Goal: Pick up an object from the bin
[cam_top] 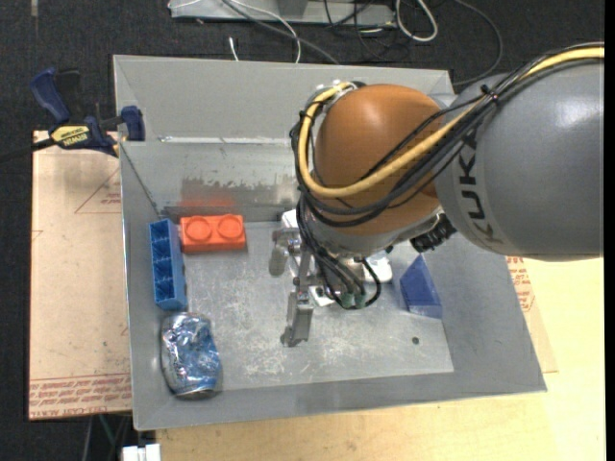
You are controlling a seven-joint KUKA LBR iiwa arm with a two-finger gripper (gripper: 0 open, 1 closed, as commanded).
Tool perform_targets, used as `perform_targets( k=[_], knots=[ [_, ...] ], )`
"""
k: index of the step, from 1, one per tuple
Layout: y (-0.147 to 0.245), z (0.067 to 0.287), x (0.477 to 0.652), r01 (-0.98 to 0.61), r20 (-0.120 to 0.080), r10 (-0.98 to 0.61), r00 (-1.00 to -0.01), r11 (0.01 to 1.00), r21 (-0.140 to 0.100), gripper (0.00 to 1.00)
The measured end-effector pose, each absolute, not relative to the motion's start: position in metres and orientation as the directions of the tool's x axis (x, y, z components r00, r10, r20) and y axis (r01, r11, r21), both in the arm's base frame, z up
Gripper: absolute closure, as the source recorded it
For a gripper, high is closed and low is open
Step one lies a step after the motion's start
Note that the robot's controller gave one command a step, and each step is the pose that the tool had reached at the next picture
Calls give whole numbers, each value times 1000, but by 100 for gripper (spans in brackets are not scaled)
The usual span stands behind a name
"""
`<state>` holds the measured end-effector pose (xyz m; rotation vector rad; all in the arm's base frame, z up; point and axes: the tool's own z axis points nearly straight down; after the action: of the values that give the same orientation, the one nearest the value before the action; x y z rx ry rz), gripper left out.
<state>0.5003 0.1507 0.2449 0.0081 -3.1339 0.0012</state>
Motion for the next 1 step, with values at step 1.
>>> perform_targets(
  k=[1],
  knots=[
    [150, 249, 502, 0, -1, 0, -1000, 1000, 1, 0]
  ],
)
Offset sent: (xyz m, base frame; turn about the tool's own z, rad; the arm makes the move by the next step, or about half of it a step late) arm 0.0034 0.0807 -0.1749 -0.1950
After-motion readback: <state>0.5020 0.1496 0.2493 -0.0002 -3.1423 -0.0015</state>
